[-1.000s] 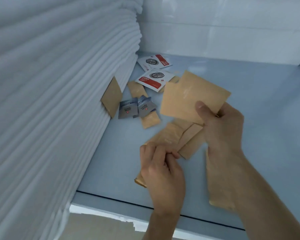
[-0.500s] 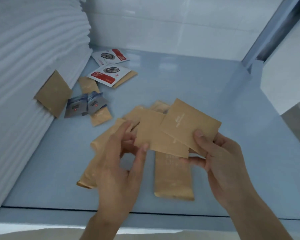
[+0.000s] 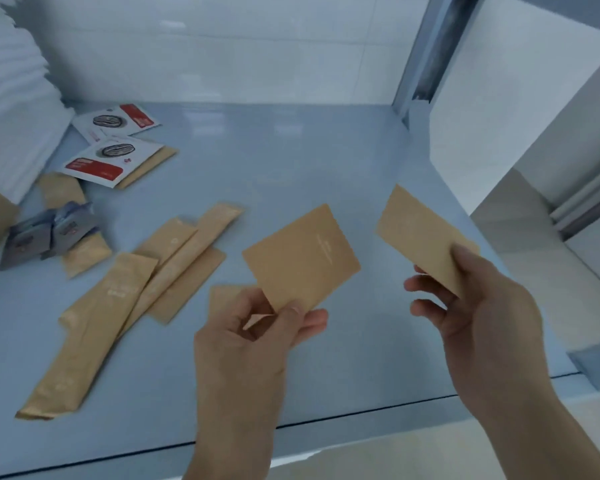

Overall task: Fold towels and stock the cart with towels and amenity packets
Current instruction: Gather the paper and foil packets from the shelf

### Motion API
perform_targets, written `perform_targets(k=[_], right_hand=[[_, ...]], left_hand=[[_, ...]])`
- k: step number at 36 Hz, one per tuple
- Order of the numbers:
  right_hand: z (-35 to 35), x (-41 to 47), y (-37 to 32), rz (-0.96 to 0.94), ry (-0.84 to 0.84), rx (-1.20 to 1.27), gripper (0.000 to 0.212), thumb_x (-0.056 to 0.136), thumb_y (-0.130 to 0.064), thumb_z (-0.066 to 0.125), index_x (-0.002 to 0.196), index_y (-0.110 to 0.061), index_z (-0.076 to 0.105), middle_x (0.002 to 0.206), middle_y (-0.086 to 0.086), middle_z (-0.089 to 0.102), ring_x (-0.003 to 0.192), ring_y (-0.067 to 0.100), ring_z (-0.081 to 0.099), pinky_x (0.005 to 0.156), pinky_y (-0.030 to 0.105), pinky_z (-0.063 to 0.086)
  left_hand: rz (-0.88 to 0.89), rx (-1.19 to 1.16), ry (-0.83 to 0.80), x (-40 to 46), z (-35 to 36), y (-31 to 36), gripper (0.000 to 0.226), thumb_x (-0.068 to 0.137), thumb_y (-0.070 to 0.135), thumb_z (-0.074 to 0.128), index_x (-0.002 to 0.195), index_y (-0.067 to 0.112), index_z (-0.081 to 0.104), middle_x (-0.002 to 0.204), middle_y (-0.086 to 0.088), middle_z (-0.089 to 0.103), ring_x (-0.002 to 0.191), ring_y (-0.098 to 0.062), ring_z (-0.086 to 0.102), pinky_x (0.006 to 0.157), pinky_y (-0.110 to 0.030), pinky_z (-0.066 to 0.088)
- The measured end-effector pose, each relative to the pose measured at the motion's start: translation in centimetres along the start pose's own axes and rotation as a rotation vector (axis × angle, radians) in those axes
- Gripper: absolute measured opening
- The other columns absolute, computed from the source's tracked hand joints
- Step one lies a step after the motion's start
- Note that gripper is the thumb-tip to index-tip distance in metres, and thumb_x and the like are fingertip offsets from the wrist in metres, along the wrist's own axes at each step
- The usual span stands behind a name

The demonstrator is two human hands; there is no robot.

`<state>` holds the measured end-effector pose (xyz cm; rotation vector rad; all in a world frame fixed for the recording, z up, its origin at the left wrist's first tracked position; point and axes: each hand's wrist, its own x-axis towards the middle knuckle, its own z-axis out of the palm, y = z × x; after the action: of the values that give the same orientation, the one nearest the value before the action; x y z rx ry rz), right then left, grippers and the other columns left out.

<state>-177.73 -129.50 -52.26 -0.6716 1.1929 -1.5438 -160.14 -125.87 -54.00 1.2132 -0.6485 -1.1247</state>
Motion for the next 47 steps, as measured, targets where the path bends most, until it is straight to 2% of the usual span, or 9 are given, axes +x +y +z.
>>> perform_targets(k=[8,12,17,21,24,27,33,39,47], right_hand=[[-3.8,1.4,-0.6,-0.105,-0.250,-0.734,0.016,0.096,-0.019,0.062,0.084,-0.017,0.072,0.064,0.002,0.064,0.043,0.014,0.050,0.048,0.030,0.042],[-4.5,2.1,-0.6,-0.051,-0.436,-0.796,0.022,0.096,-0.008,0.059,0.101,-0.024,0.073,0.065,-0.018,0.066,0.049,-0.003,0.054,0.048,0.006,0.037],[-5.0,3.3,0.0,-0.080,-0.497,-0.995,0.015,0.094,-0.014,0.063,0.097,-0.025,0.072,0.073,-0.017,0.068,0.065,-0.002,0.058,0.060,0.013,0.040],[-3.9,4.2,0.4,-0.200,-0.500,-1.157,0.018,0.090,-0.016,0.067,0.098,-0.031,0.070,0.074,-0.013,0.061,0.069,0.000,0.054,0.065,0.009,0.038],[-2.9,5.1,0.5,-0.240,-0.567,-1.263,0.027,0.091,-0.016,0.066,0.114,-0.029,0.069,0.092,-0.011,0.055,0.080,-0.001,0.051,0.071,0.011,0.035],[-1.6,5.3,0.8,-0.284,-0.685,-1.323,0.033,0.091,-0.016,0.064,0.121,-0.029,0.066,0.098,-0.010,0.052,0.085,0.002,0.049,0.081,0.027,0.041],[0.5,4.8,2.1,-0.403,-0.839,-1.411,0.042,0.092,-0.014,0.061,0.127,-0.035,0.062,0.105,-0.012,0.050,0.103,0.008,0.036,0.091,0.041,0.046],[0.2,4.7,2.9,-0.526,-0.788,-1.350,0.031,0.092,-0.015,0.062,0.119,-0.029,0.069,0.104,-0.014,0.054,0.101,0.007,0.039,0.088,0.038,0.049],[0.2,4.7,3.1,-0.553,-0.754,-1.369,0.027,0.091,-0.020,0.065,0.117,-0.027,0.070,0.102,-0.014,0.055,0.101,0.006,0.041,0.088,0.038,0.048]], left_hand=[[-0.234,-0.102,-0.234,-1.5,3.3,-2.2,0.021,0.084,-0.013,0.061,0.079,0.000,0.077,0.075,-0.024,0.072,0.069,-0.034,0.074,0.063,-0.035,0.062],[-0.340,-0.069,-0.332,-1.9,3.8,-3.1,0.018,0.078,-0.011,0.068,0.080,0.003,0.079,0.075,-0.025,0.071,0.069,-0.032,0.073,0.065,-0.034,0.061],[-0.428,0.022,-0.259,-2.4,4.2,-3.3,0.014,0.086,0.005,0.069,0.075,-0.004,0.072,0.059,-0.025,0.064,0.052,-0.035,0.068,0.050,-0.037,0.059],[-0.160,0.530,-0.133,-3.1,3.8,-3.3,0.008,0.096,0.023,0.061,0.103,0.022,0.066,0.054,-0.002,0.064,0.038,-0.018,0.062,0.044,-0.033,0.055],[0.163,0.881,-0.060,-3.7,3.1,-3.0,0.062,0.085,0.032,0.064,0.144,0.034,0.043,0.059,0.014,0.062,0.062,0.004,0.061,0.062,-0.009,0.047],[0.277,1.076,-0.120,-3.7,2.8,-2.5,0.060,0.076,0.032,0.069,0.135,0.028,0.057,0.068,0.012,0.052,0.061,-0.006,0.053,0.051,-0.013,0.037],[0.443,1.194,-0.225,-3.1,1.9,-3.5,0.053,0.061,0.019,0.090,0.110,0.021,0.071,0.115,0.000,0.051,0.100,-0.018,0.047,0.072,-0.014,0.033],[0.430,1.139,-0.277,-2.9,1.4,-4.2,0.049,0.049,0.018,0.097,0.092,0.012,0.075,0.114,-0.004,0.057,0.100,-0.012,0.043,0.079,-0.027,0.040],[0.406,1.154,-0.309,-3.0,1.2,-3.5,0.032,0.069,0.015,0.089,0.097,0.014,0.073,0.122,0.001,0.050,0.112,-0.014,0.047,0.095,-0.013,0.024]])
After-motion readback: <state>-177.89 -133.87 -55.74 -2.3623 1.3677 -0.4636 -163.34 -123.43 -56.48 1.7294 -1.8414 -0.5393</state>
